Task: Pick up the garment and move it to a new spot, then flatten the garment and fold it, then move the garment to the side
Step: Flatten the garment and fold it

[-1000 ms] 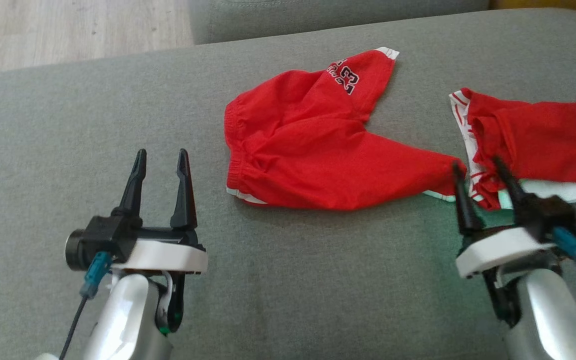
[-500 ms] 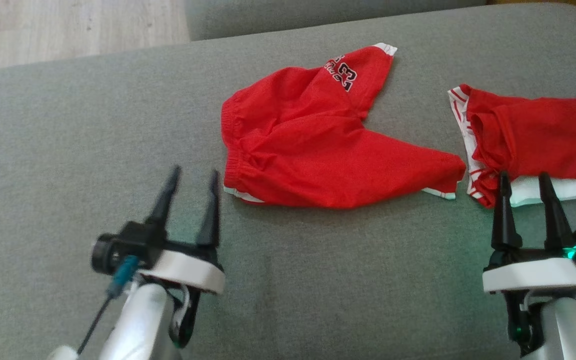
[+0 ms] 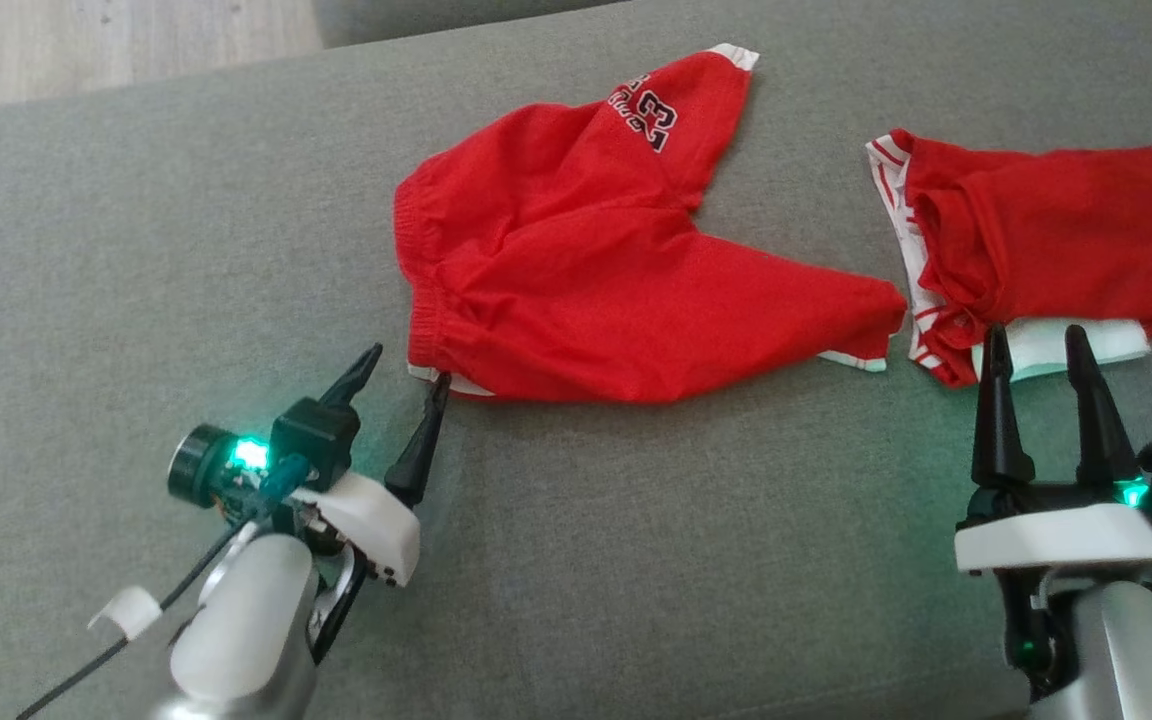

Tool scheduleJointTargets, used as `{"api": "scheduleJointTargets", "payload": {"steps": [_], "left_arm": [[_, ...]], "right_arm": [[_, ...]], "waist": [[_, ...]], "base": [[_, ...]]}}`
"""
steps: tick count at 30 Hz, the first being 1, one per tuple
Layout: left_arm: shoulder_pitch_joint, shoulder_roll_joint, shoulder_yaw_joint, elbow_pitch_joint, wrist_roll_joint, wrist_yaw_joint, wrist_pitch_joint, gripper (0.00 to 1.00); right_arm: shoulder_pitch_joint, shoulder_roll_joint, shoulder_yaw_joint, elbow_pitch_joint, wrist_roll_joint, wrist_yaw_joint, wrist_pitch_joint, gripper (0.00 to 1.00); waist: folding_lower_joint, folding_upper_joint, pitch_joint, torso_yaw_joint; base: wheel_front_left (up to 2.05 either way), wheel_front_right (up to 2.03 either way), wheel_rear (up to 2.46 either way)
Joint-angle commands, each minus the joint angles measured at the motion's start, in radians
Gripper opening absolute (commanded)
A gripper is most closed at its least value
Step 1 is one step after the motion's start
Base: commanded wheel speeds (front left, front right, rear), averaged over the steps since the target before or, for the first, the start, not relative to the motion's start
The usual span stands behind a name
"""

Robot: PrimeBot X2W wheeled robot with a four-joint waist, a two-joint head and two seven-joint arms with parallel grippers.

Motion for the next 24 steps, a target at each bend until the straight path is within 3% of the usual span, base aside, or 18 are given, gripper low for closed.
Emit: {"api": "scheduleJointTargets", "payload": {"steps": [1,7,8,9,10,24], "left_arm": [[-0.039,0.023,0.028,-0.023,0.004,-0.002,-0.010,1.00],[-0.077,0.032,-0.011,0.022,0.000,-0.005,-0.011,1.00],[-0.081,0.032,-0.019,0.029,-0.005,-0.005,-0.008,0.80],[-0.085,0.033,-0.028,0.034,-0.009,-0.006,-0.008,0.29],[-0.088,0.033,-0.035,0.038,-0.013,-0.006,-0.009,0.00],[-0.077,0.040,-0.051,-0.003,-0.049,0.004,-0.077,0.00]], "right_arm": [[-0.031,-0.005,0.026,-0.035,0.005,-0.001,-0.011,1.00],[-0.040,-0.005,0.027,-0.032,0.005,-0.001,-0.011,1.00],[-0.041,-0.005,0.027,-0.032,0.006,-0.001,-0.011,1.00],[-0.042,-0.005,0.027,-0.030,0.005,-0.001,-0.011,1.00],[-0.042,-0.005,0.028,-0.027,0.005,-0.001,-0.011,1.00],[-0.023,-0.005,0.105,0.132,-0.031,-0.001,0.039,1.00]], "waist": [[-0.0001,0.0000,0.003,-0.003],[-0.0001,0.0000,0.013,-0.015],[-0.0001,0.0000,0.014,-0.016],[-0.0001,0.0000,0.014,-0.016],[-0.0001,0.0000,0.013,-0.016],[-0.0001,0.0000,-0.014,0.017]], "base": [[0.00,0.00,0.00],[0.00,0.00,0.00],[0.00,0.00,0.00],[0.00,0.00,0.00],[0.00,0.00,0.00],[0.00,0.00,0.00]]}}
